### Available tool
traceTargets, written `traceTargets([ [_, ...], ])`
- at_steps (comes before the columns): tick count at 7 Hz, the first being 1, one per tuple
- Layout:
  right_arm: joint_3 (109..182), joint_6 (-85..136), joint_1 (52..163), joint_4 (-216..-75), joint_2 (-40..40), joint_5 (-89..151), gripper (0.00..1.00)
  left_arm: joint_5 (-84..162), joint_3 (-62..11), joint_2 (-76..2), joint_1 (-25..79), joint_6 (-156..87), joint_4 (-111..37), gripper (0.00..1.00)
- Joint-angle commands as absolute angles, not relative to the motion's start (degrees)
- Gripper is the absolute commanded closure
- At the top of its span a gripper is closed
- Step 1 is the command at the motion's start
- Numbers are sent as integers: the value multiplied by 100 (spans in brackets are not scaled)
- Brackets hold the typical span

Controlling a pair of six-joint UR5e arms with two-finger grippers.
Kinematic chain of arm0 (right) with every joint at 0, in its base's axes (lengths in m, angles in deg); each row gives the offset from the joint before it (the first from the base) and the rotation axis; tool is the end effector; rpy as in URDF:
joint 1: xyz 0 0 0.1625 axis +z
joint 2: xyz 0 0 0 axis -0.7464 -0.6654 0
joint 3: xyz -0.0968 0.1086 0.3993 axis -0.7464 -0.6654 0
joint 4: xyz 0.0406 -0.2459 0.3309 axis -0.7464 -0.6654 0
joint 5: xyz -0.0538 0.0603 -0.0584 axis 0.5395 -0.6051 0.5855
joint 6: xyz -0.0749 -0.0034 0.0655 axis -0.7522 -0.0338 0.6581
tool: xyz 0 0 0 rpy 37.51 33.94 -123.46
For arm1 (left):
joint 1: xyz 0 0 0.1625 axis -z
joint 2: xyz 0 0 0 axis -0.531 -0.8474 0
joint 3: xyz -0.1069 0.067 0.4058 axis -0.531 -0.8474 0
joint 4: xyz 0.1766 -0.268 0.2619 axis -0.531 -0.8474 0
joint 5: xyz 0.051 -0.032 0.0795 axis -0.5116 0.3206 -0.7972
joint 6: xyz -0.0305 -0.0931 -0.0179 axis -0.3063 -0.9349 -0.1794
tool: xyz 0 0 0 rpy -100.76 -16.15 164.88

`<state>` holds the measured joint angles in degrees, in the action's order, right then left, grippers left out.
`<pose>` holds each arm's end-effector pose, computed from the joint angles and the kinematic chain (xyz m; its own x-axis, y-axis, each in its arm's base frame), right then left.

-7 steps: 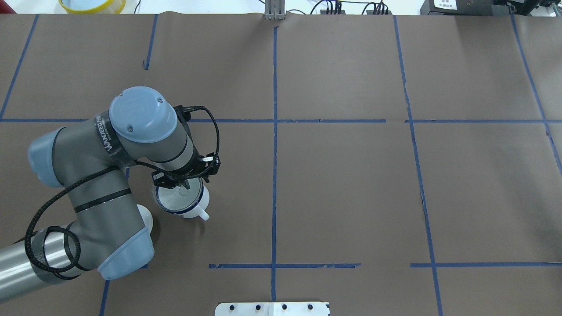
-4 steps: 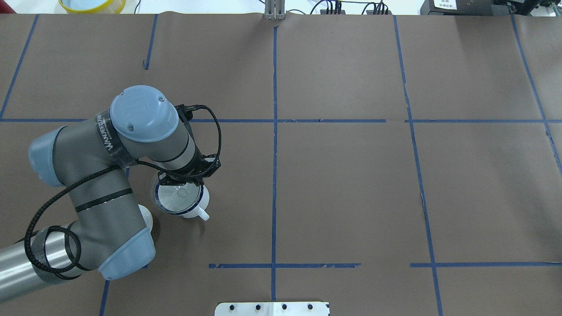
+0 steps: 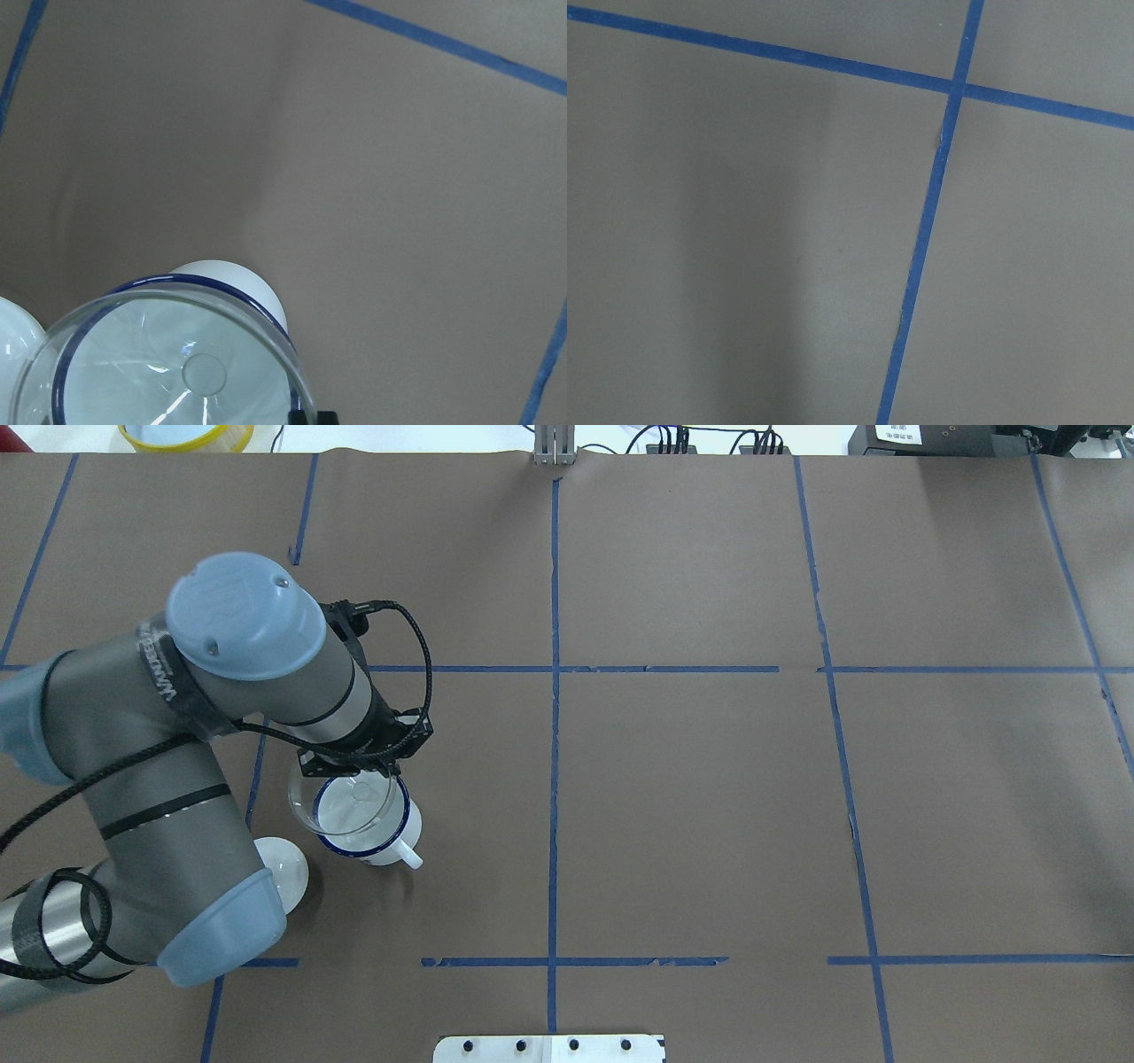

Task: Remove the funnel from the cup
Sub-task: 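Close the left gripper on the glass funnel and lift it out, then carry the glass funnel farther from the robot and set it down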

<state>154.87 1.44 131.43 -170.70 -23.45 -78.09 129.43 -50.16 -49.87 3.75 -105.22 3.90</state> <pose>0.0113 -0.4618 0.6051 0.7167 -0.1764 0.6747 0.2140 0.9764 0.0279 0.4076 -0.4124 0.1862 0.6132 -0.3585 -0.7039 0.2882 0.9312 -0.2232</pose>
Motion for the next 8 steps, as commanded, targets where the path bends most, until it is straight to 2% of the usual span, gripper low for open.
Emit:
traceTargets([
  [1, 15489, 143, 13143, -17070, -2345, -7809, 0, 12908, -5310, -5391, 1280, -10576, 933, 100],
  [2, 15480, 143, 13143, -17070, -2345, -7809, 0, 12682, -5284, -5383, 1406, -10907, 751, 100],
  [3, 15489, 143, 13143, -17070, -2345, -7809, 0, 12201, -4979, -5331, 1633, -11641, -69, 100],
  [5, 15489, 143, 13143, -17070, -2345, -7809, 0, 11271, -3743, -5322, 1759, -13160, -2008, 100],
  [8, 15489, 152, 13143, -17070, -2345, -7809, 0, 9854, -1318, -5558, 1427, -14381, -4544, 100],
])
